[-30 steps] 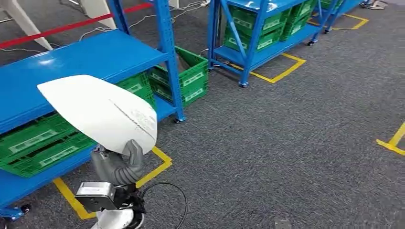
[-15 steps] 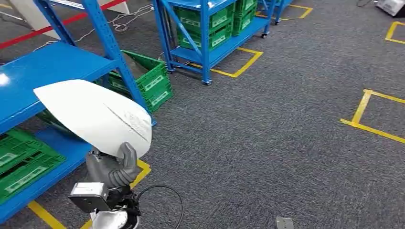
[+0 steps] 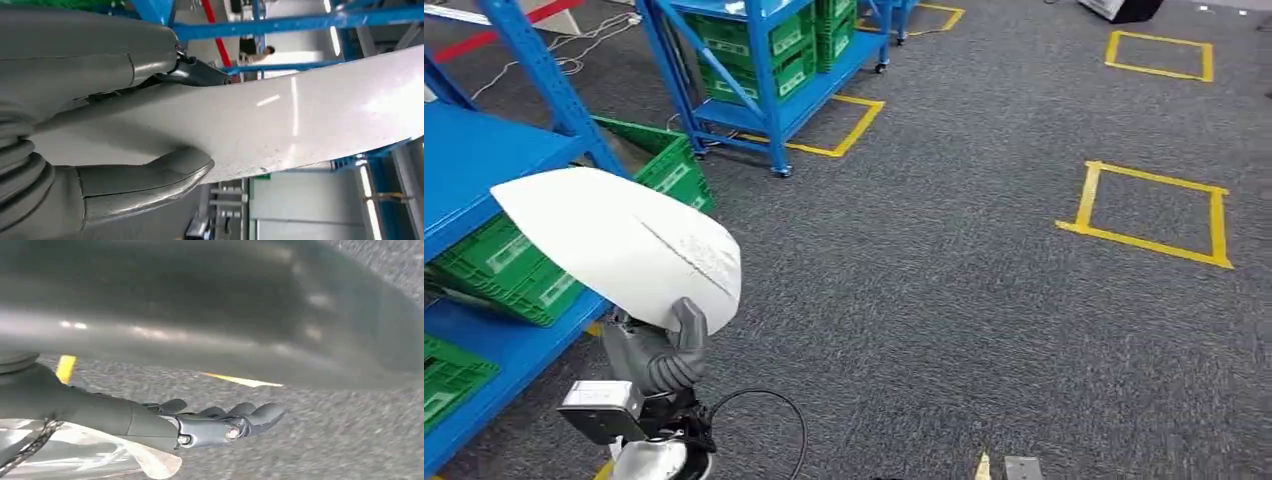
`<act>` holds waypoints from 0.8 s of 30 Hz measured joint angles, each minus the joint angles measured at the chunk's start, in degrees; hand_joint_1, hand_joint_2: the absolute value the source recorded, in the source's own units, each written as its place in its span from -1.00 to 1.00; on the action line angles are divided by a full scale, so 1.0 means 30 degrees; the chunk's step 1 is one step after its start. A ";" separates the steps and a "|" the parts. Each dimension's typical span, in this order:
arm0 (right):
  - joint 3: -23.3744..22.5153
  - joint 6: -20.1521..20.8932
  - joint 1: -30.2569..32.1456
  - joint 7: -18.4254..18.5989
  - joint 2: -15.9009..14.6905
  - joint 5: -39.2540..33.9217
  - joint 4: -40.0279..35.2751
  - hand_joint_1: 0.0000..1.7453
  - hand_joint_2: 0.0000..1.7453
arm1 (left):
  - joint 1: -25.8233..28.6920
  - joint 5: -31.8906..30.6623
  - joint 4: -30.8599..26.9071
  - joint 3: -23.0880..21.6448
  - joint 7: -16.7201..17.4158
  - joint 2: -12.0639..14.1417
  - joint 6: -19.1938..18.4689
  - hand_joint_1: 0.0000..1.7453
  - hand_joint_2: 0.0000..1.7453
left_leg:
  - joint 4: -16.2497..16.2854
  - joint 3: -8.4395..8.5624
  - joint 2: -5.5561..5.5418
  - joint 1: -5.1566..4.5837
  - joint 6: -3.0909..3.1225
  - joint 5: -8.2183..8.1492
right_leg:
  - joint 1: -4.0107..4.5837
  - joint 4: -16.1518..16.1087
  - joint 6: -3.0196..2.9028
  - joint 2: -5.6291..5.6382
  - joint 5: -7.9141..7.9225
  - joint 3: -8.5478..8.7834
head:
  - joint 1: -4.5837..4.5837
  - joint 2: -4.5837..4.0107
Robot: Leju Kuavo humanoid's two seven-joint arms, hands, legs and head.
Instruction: Take the parts from the cabinet and place them on the table.
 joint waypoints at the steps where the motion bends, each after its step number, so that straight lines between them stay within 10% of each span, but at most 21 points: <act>1: -0.0029 0.0212 -0.0026 -0.0059 -0.0007 -0.0315 0.0000 -1.00 -1.00 | -0.0001 -0.0007 -0.0007 0.0007 0.0000 0.0000 -0.0022 1.00 1.00 | 0.0003 0.0039 0.0205 -0.0001 -0.0050 -0.0032 | 0.0011 -0.1802 -0.0054 -0.0426 0.0698 0.1060 | 0.0000 0.0000; 2: -0.0231 0.0690 -0.0110 -0.0224 -0.0015 -0.0936 -0.0007 -1.00 -1.00 | 0.0008 -0.0007 -0.0051 0.0015 0.0000 -0.0007 -0.0065 1.00 1.00 | 0.0027 0.0101 0.0411 -0.0063 -0.0148 -0.0088 | 0.0067 -0.3383 -0.0090 -0.1434 0.0904 0.1992 | 0.0007 0.0000; 3: -0.0424 0.0956 -0.0232 -0.0358 -0.0015 -0.1387 -0.0007 -1.00 -1.00 | 0.0022 -0.0007 -0.0095 0.0051 0.0000 -0.0007 -0.0080 1.00 1.00 | 0.0120 0.0064 0.0551 -0.0222 -0.0286 -0.0178 | 0.0239 -0.3668 -0.0305 -0.1665 0.0791 0.2301 | 0.0059 0.0000; 7: -0.1290 0.1304 -0.0251 -0.0488 -0.0015 -0.2164 -0.0007 -1.00 -1.00 | 0.0033 0.0007 -0.0146 0.0095 0.0000 -0.0029 -0.0182 1.00 1.00 | 0.0079 0.0217 0.1242 -0.0203 -0.0604 -0.0237 | 0.0201 -0.3693 -0.0781 -0.0666 0.0955 0.2077 | -0.0007 0.0000; 9: -0.1509 0.1326 -0.0268 -0.0576 -0.0015 -0.2244 -0.0007 -1.00 -1.00 | 0.0075 0.0037 -0.0212 0.0175 0.0000 -0.0007 -0.0182 1.00 1.00 | 0.1378 -0.0222 -0.0672 -0.0039 -0.0803 -0.1315 | 0.0067 -0.3735 -0.0968 -0.0193 0.1063 0.2064 | -0.0139 0.0000; 12: -0.1763 0.1355 -0.0322 -0.0597 -0.0015 -0.2280 -0.0007 -1.00 -1.00 | 0.0157 0.0146 -0.0211 0.0277 0.0000 0.0015 -0.0160 1.00 1.00 | 0.5716 -0.2149 -0.1211 -0.0045 -0.0809 -0.3195 | 0.0113 -0.3712 -0.1077 0.0656 0.1098 0.2020 | -0.0168 0.0000; 14: -0.1995 0.1696 -0.0280 -0.0561 -0.0015 -0.2795 -0.0007 -1.00 -1.00 | 0.0205 0.0190 -0.0211 0.0306 0.0000 0.0014 -0.0168 1.00 1.00 | 0.5548 -0.2160 -0.1260 -0.0046 -0.0715 -0.2476 | 0.0148 -0.3695 -0.1081 0.1246 0.1102 0.2056 | -0.0168 0.0000; 16: -0.2442 0.2134 -0.0304 -0.0568 -0.0015 -0.3437 -0.0007 -1.00 -1.00 | 0.0205 0.0197 -0.0219 0.0313 0.0000 0.0000 -0.0197 1.00 1.00 | 0.2543 -0.0907 -0.1610 -0.0046 -0.0493 -0.0557 | 0.0161 -0.3651 -0.1073 0.1872 0.1101 0.2124 | -0.0175 0.0000; 18: -0.2776 0.2251 -0.0332 -0.0583 0.0029 -0.3687 -0.0007 -1.00 -1.00 | 0.0243 0.0233 -0.0226 0.0372 0.0000 0.0007 -0.0328 1.00 1.00 | 0.0636 -0.0203 -0.3491 0.0041 -0.0211 -0.0007 | 0.0177 -0.3551 -0.0927 0.2272 0.1115 0.1959 | -0.0058 0.0000; 22: -0.3213 0.2047 -0.0307 -0.0627 0.0022 -0.3846 -0.0007 -1.00 -1.00 | 0.0277 0.0401 -0.0277 0.0503 0.0000 -0.0095 -0.0670 1.00 1.00 | 0.0096 -0.0065 -0.2690 -0.0014 -0.0141 -0.0004 | -0.0047 -0.3678 -0.0352 0.3221 0.1376 0.1522 | -0.0138 0.0000; 24: -0.3322 0.1960 -0.0294 -0.0641 0.0007 -0.3854 -0.0015 -1.00 -1.00 | 0.0278 0.0430 -0.0321 0.0568 0.0000 -0.0146 -0.0729 1.00 1.00 | -0.0106 0.0072 -0.2075 0.0100 -0.0006 0.0100 | 0.0107 -0.2952 -0.0300 0.1417 0.0850 0.1066 | 0.0023 0.0000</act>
